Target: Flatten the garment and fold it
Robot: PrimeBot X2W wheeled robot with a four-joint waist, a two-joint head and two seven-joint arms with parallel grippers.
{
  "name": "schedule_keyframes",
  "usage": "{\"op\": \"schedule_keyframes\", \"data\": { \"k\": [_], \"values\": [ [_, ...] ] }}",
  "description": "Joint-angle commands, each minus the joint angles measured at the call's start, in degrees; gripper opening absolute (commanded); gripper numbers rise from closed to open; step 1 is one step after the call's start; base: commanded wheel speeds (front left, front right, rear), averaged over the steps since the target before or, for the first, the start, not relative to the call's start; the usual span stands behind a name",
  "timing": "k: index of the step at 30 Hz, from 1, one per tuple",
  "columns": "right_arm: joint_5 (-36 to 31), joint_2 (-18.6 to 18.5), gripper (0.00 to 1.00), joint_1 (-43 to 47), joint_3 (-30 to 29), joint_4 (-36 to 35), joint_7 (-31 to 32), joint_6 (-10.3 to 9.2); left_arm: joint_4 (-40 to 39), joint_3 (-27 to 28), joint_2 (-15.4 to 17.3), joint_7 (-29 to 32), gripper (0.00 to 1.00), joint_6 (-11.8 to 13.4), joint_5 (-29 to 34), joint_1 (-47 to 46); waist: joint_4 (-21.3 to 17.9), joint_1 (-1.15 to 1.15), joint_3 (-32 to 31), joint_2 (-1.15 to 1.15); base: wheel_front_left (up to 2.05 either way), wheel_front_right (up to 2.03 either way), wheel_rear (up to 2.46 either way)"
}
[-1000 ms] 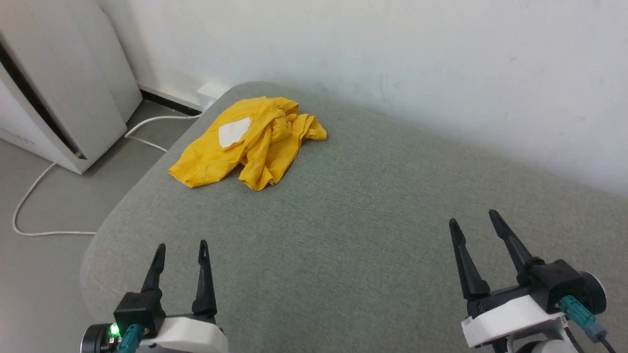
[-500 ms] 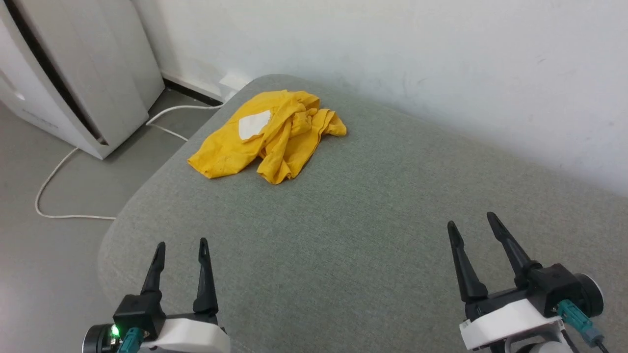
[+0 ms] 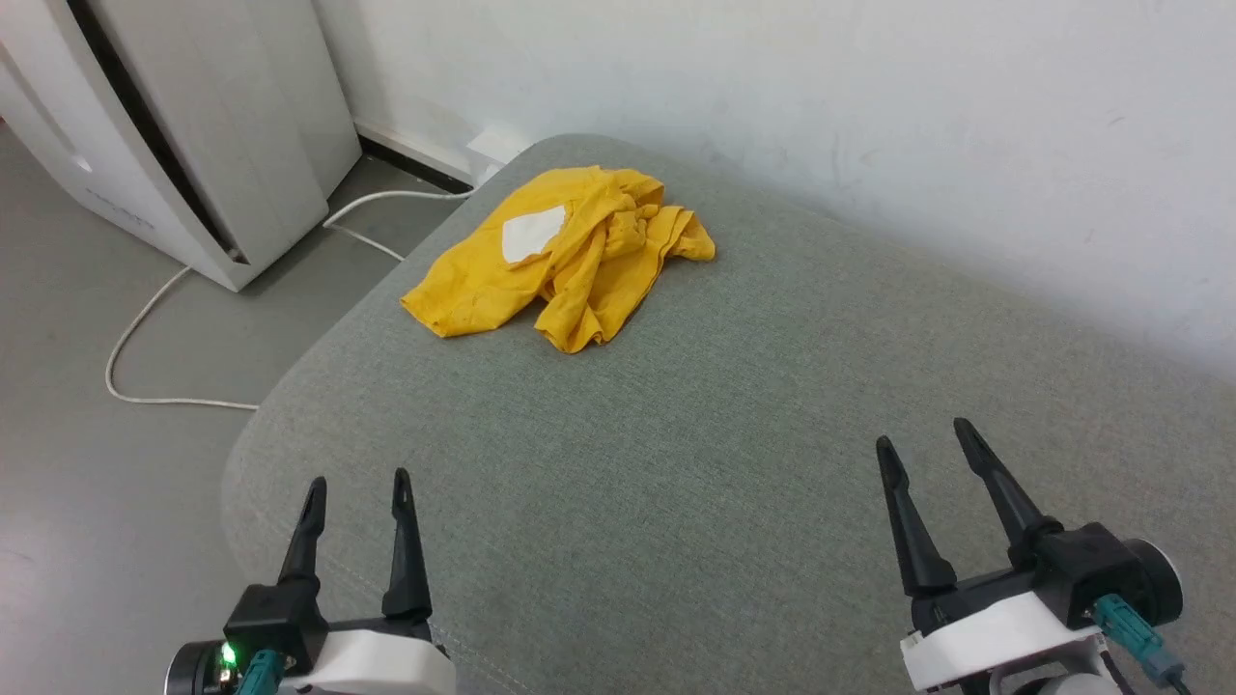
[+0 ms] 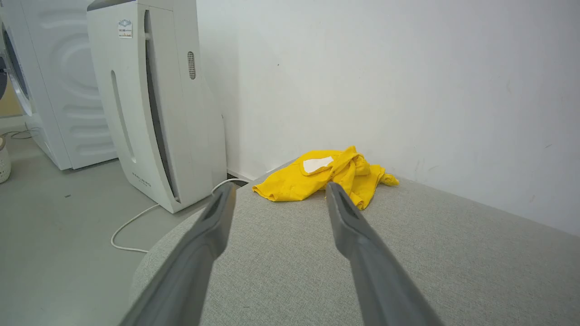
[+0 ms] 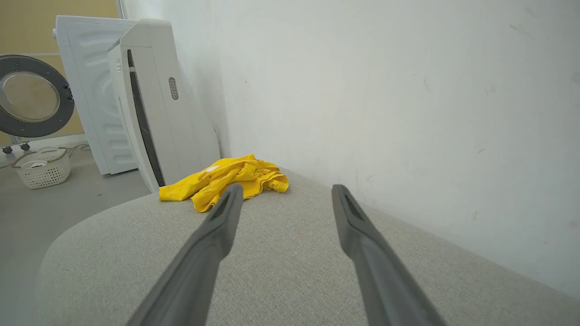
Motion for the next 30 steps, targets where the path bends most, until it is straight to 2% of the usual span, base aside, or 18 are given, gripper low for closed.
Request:
{"op": "schedule_keyframes", "data": {
  "k": [1, 8, 13, 19, 22, 30],
  "values": [
    [-0.1, 0.2, 1.00, 0.4, 0.0, 0.2, -0.3, -0.11, -0.2, 0.1, 0.0, -0.3, 1.00, 0.2, -0.4, 0.6, 0.0, 0.00, 0.1, 0.00, 0.00, 0.00, 0.00],
    [-0.9, 0.2, 1.00, -0.3, 0.6, -0.1, -0.3, -0.11, 1.6, 0.2, 0.0, -0.3, 1.00, -1.8, -1.0, -1.6, -1.1, 0.00, 2.0, 0.00, 0.00, 0.00, 0.00],
    [-4.3, -0.2, 1.00, -1.6, 1.0, -1.6, -0.3, -0.11, 6.2, -0.7, 1.0, 0.3, 1.00, -5.9, -2.0, -9.3, -3.3, 0.00, 7.5, 0.00, 0.00, 0.00, 0.00],
    [-6.3, -4.3, 1.00, -3.0, 3.6, -4.2, -0.3, -0.11, 13.3, -1.1, 5.5, 8.0, 1.00, -9.6, -2.9, -25.7, -7.0, 0.00, 14.7, 0.00, 0.00, 0.00, 0.00],
    [-6.6, -5.9, 1.00, -3.9, 4.2, -5.9, -0.3, -0.11, 17.5, -1.8, 7.9, 14.2, 1.00, -11.2, -4.4, -33.2, -9.1, 0.00, 18.1, 0.00, 0.00, 0.00, 0.00],
    [-7.9, -6.1, 1.00, -8.2, 5.5, -12.5, -0.2, -0.11, 29.8, -5.4, 17.7, 27.0, 1.00, -12.6, -8.3, -50.6, -15.9, 0.00, 26.6, 0.00, 0.00, 0.00, 0.00]
  ]
}}
